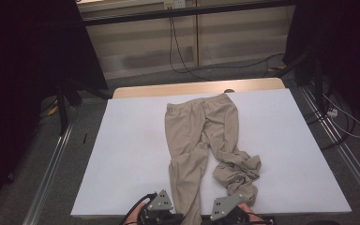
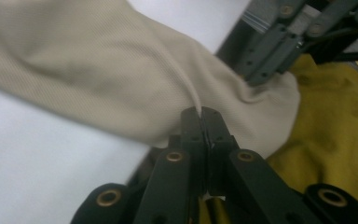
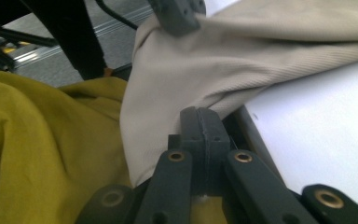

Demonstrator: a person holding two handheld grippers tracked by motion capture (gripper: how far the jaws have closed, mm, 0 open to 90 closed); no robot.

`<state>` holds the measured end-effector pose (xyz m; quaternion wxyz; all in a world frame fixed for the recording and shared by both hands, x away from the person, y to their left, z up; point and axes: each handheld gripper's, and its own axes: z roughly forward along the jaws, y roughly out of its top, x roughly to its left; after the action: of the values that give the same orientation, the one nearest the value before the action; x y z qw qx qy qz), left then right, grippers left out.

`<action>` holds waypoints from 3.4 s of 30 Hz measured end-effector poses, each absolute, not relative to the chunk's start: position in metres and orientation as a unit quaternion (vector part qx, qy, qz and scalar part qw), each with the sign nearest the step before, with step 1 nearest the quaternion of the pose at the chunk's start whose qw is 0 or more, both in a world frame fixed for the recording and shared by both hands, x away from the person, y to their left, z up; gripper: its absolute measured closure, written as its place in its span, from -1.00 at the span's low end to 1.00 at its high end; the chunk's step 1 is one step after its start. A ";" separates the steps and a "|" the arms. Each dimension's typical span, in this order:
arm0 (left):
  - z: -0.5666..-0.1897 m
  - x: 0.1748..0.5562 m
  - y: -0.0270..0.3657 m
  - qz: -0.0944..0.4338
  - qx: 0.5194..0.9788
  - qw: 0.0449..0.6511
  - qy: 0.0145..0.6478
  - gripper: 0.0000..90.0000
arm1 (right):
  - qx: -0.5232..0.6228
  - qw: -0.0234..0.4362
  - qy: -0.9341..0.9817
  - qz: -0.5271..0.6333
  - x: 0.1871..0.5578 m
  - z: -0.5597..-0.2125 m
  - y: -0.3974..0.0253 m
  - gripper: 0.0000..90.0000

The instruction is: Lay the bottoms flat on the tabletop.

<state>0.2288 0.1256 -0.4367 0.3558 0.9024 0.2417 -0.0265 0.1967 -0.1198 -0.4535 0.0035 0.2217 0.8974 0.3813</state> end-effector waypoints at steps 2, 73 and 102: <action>-0.438 0.234 0.129 -0.030 0.900 0.356 0.250 0.98 | 0.230 0.008 0.894 0.384 0.198 -0.452 -0.128 1.00; -0.429 0.275 0.137 0.063 0.877 0.391 0.272 0.78 | 0.315 0.098 0.873 0.358 0.250 -0.447 -0.159 0.95; -0.438 0.207 0.137 -0.021 0.911 0.342 0.228 1.00 | 0.236 0.066 0.897 0.369 0.217 -0.451 -0.123 1.00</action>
<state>0.2071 0.1366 -0.4379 0.3422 0.9114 0.2277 -0.0208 0.2173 -0.1229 -0.4507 0.0657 0.2361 0.8967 0.3687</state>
